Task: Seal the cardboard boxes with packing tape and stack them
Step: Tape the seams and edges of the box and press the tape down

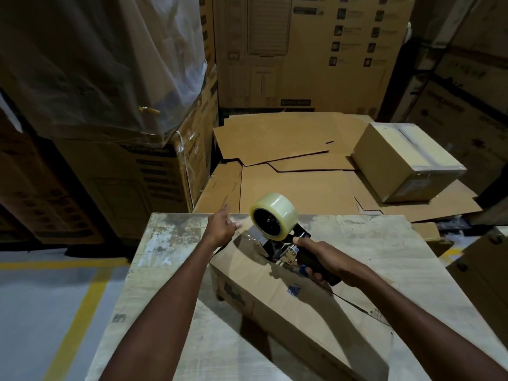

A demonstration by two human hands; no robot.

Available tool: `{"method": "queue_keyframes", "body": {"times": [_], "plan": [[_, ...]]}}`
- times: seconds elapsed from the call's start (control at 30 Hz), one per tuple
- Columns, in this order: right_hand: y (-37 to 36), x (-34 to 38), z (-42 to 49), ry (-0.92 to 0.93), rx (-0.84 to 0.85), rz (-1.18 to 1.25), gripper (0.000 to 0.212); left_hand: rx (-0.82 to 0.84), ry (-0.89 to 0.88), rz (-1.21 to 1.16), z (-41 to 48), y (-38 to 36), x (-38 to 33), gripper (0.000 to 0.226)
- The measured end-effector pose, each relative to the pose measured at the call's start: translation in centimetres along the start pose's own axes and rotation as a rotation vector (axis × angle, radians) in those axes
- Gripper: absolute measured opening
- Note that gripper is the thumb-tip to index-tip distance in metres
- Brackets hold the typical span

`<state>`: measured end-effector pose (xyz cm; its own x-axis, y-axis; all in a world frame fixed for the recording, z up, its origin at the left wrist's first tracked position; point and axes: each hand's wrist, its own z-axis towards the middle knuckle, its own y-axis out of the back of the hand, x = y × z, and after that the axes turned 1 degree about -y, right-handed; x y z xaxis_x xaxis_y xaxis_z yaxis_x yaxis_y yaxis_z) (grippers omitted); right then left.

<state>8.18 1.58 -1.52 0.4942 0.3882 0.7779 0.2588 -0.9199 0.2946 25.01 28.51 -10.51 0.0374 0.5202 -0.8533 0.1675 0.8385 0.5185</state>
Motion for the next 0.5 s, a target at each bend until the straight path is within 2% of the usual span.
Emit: {"method": "queue_keyframes", "body": {"times": [0.13,0.33,0.43,0.5], "plan": [[-0.1,0.0,0.4,-0.018,0.009,-0.029,0.071,0.068,0.047,0.024,-0.2,-0.4,0.9,0.068],[0.0,0.2,0.4,-0.018,0.029,-0.026,0.073,0.156,0.132,-0.068,0.0,-0.5,0.0,0.074],[0.0,0.3,0.4,-0.016,0.034,-0.044,0.072,0.114,0.221,-0.175,-0.2,-0.2,0.8,0.076],[-0.1,0.2,0.4,-0.017,0.046,-0.049,0.072,0.067,0.235,-0.145,-0.5,0.0,1.7,0.065]]}}
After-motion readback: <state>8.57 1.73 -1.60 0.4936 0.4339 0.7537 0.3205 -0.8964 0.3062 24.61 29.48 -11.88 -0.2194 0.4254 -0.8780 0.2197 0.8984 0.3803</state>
